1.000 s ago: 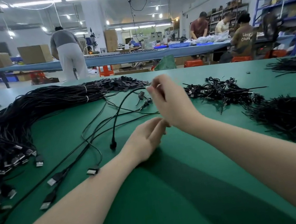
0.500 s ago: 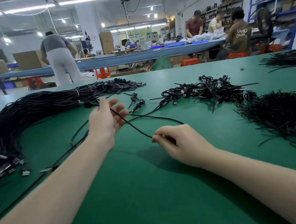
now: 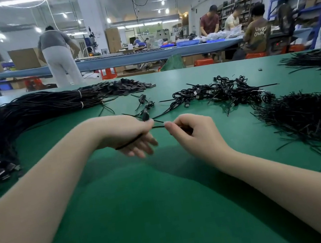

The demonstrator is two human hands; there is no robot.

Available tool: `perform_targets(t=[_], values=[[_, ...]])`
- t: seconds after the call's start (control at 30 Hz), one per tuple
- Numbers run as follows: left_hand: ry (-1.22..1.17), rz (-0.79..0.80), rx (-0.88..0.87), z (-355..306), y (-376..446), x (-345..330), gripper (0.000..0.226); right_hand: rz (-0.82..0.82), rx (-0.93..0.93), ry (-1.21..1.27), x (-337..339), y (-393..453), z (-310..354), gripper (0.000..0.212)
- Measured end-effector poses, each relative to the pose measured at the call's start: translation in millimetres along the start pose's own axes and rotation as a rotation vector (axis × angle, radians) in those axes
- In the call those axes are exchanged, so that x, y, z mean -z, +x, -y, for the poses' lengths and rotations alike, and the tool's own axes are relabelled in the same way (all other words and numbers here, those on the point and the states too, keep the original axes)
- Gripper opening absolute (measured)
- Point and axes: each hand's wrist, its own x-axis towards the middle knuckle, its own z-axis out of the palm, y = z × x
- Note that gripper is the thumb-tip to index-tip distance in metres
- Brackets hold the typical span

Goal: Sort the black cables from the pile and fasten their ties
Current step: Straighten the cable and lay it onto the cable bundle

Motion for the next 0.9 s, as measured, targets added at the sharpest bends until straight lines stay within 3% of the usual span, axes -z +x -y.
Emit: perform_targets(t=[0.07,0.13,0.2,0.27,0.37,0.43,0.5,0.53,0.6,0.7,0.8,0.9], values=[[-0.202,-0.318,-0.136,-1,8,0,0.057,0.037,0.08,0.071,-5,-4,10,0.021],[-0.646,-0.445,-0.339,-9,3,10,0.054,0.137,0.148,0.13,-9,-8,16,0.021],[-1.043,-0.339,-0.548,-20,-14,21,0.054,0.261,0.163,0.113,-13,-9,13,0.019],[-1.219,-0.095,-0.709,-24,-37,29,0.052,0.334,0.075,0.075,-12,-7,4,0.021],[-0.918,0.213,-0.631,-20,-56,32,0.043,0.203,-0.089,-0.024,-5,3,-10,0.025],[-0.474,0.312,-0.373,-18,-47,18,0.048,0.033,-0.134,-0.077,1,10,-12,0.03],[-0.176,0.206,-0.173,-16,-26,0,0.056,-0.087,-0.095,-0.1,3,13,-8,0.031],[-0.168,0.082,-0.151,-17,-17,-8,0.054,-0.107,-0.035,-0.101,0,11,-2,0.028],[-0.496,-0.158,-0.215,-17,-4,-13,0.046,-0.077,0.097,-0.051,-9,6,11,0.021],[-1.109,-0.263,-0.44,-23,-7,1,0.048,0.073,0.11,0.091,-17,1,12,0.023],[-1.392,-0.148,-0.621,-25,-22,12,0.05,0.277,0.033,0.054,-11,1,-2,0.023],[-1.274,0.037,-0.617,-20,-34,18,0.047,0.347,-0.121,-0.115,2,11,-16,0.02]])
